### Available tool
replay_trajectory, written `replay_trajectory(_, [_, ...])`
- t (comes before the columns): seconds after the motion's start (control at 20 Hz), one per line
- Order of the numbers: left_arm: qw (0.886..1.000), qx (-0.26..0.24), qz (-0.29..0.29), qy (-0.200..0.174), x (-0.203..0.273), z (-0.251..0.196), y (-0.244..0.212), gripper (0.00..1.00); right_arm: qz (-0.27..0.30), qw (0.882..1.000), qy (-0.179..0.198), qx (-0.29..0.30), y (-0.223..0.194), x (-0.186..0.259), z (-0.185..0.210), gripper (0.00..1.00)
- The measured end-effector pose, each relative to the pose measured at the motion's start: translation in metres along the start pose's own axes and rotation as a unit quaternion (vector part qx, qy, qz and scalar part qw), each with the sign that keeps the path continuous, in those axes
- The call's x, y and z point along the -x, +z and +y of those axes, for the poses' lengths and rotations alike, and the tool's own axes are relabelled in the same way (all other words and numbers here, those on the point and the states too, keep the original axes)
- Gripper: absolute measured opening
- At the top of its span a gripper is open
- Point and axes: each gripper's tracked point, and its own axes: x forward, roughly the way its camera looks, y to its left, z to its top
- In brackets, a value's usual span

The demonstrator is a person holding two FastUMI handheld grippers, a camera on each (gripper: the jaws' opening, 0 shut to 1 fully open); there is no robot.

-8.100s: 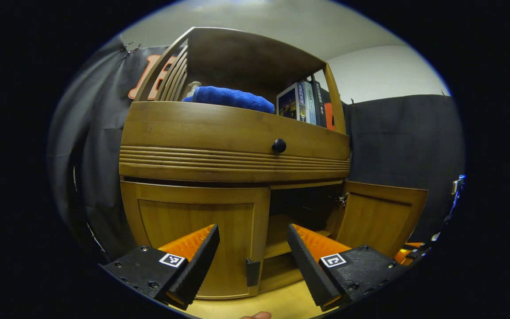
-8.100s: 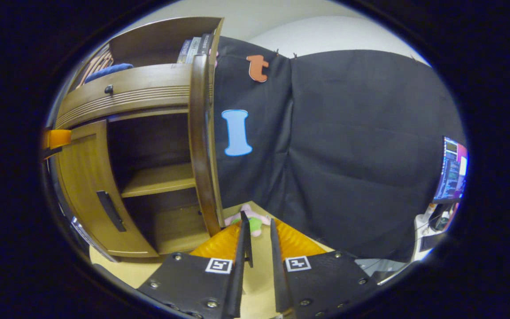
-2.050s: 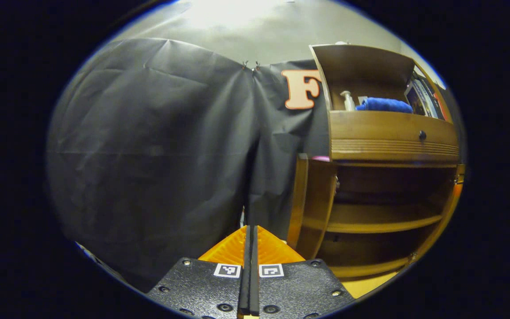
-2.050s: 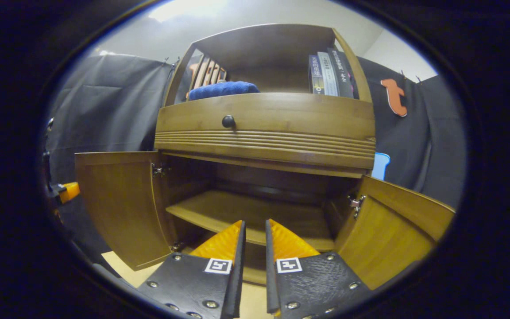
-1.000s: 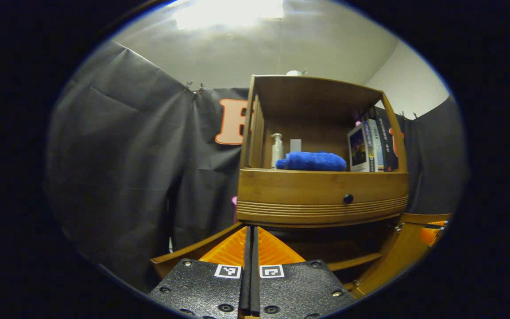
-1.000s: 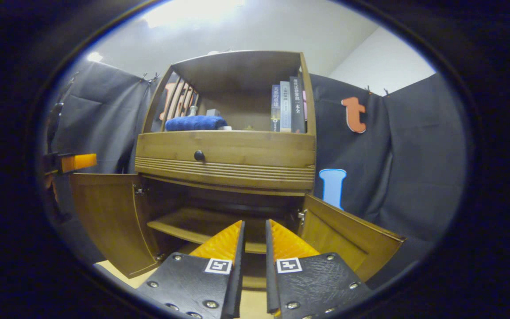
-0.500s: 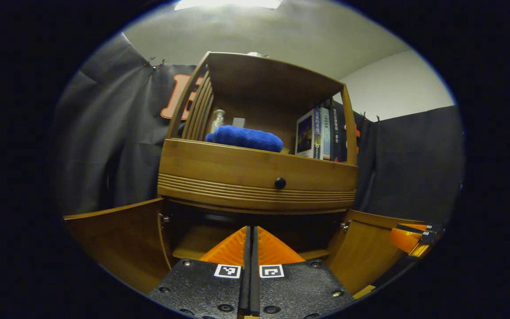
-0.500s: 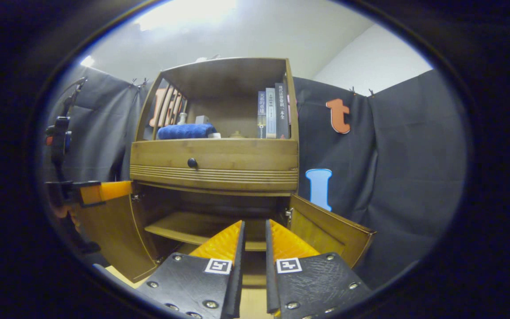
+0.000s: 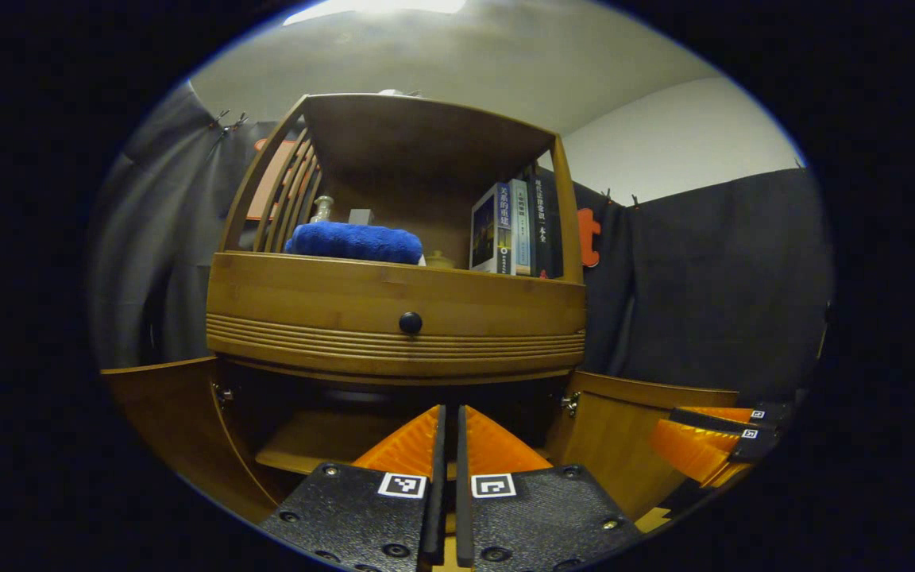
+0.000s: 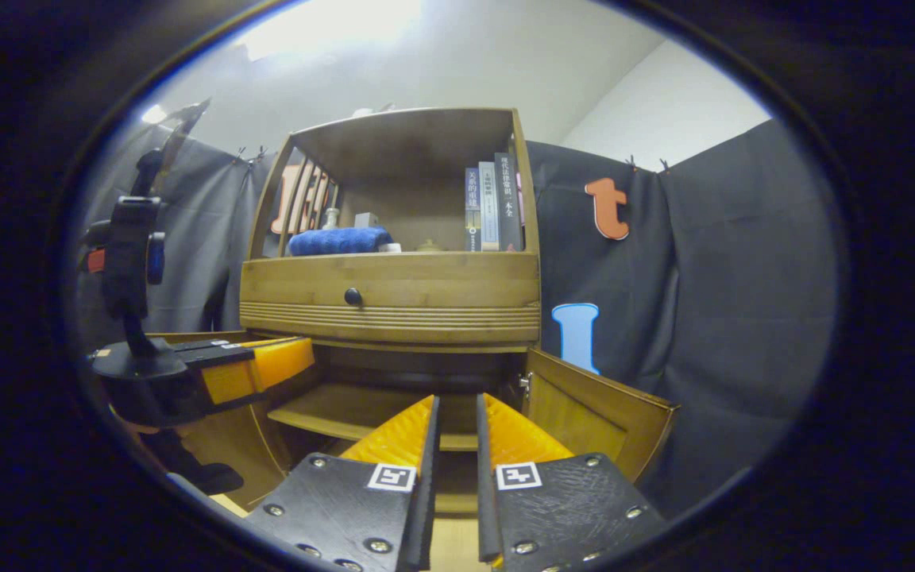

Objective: Open the right door of the double-door shoe cabinet with the right hand, and open the left door with the left hand.

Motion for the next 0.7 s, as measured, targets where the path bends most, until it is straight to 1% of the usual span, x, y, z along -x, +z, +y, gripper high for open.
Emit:
replay_trajectory(0.15, [1.0, 0.008, 0.001, -0.025, -0.001, -0.02, -0.002, 0.12, -0.004, 1.0, 0.001, 0.003, 0.001, 0.007, 0.002, 0.23])
replay_trajectory(0.2, [1.0, 0.008, 0.0, -0.026, -0.001, -0.022, -0.003, 0.15, -0.01, 1.0, 0.002, 0.005, 0.002, 0.008, 0.002, 0.24])
replay_trajectory(0.25, [1.0, 0.007, 0.0, -0.024, -0.002, -0.021, -0.001, 0.41, -0.014, 1.0, 0.006, 0.005, 0.003, 0.007, 0.004, 0.26])
replay_trajectory(0.35, [1.0, 0.007, -0.003, -0.019, -0.004, -0.019, 0.006, 0.92, -0.017, 1.0, 0.012, 0.004, 0.006, 0.008, 0.007, 0.66])
replay_trajectory(0.4, [1.0, 0.01, -0.004, -0.017, -0.005, -0.019, -0.003, 0.98, -0.021, 1.0, 0.013, 0.005, 0.007, 0.011, 0.007, 0.87])
replay_trajectory(0.45, [1.0, 0.017, -0.005, -0.016, -0.006, -0.019, -0.002, 0.94, -0.026, 1.0, 0.012, 0.006, 0.009, 0.011, 0.007, 0.91])
replay_trajectory(0.5, [1.0, 0.024, -0.005, -0.015, -0.008, -0.018, -0.003, 0.95, -0.031, 0.999, 0.01, 0.009, 0.01, 0.013, 0.006, 0.95])
replay_trajectory(0.55, [0.999, 0.029, -0.004, -0.015, -0.01, -0.018, -0.003, 0.95, -0.034, 0.999, 0.006, 0.011, 0.011, 0.013, 0.005, 0.95])
replay_trajectory(0.6, [0.999, 0.032, -0.001, -0.014, -0.011, -0.018, -0.005, 0.95, -0.035, 0.999, 0.003, 0.012, 0.01, 0.013, 0.003, 0.91])
replay_trajectory(0.65, [0.999, 0.033, 0.001, -0.012, -0.013, -0.017, -0.007, 0.95, -0.032, 0.999, 0.0, 0.014, 0.009, 0.013, 0.002, 0.91])
replay_trajectory(0.7, [0.999, 0.033, 0.003, -0.013, -0.014, -0.017, -0.008, 0.95, -0.031, 0.999, -0.003, 0.015, 0.008, 0.014, 0.001, 0.95])
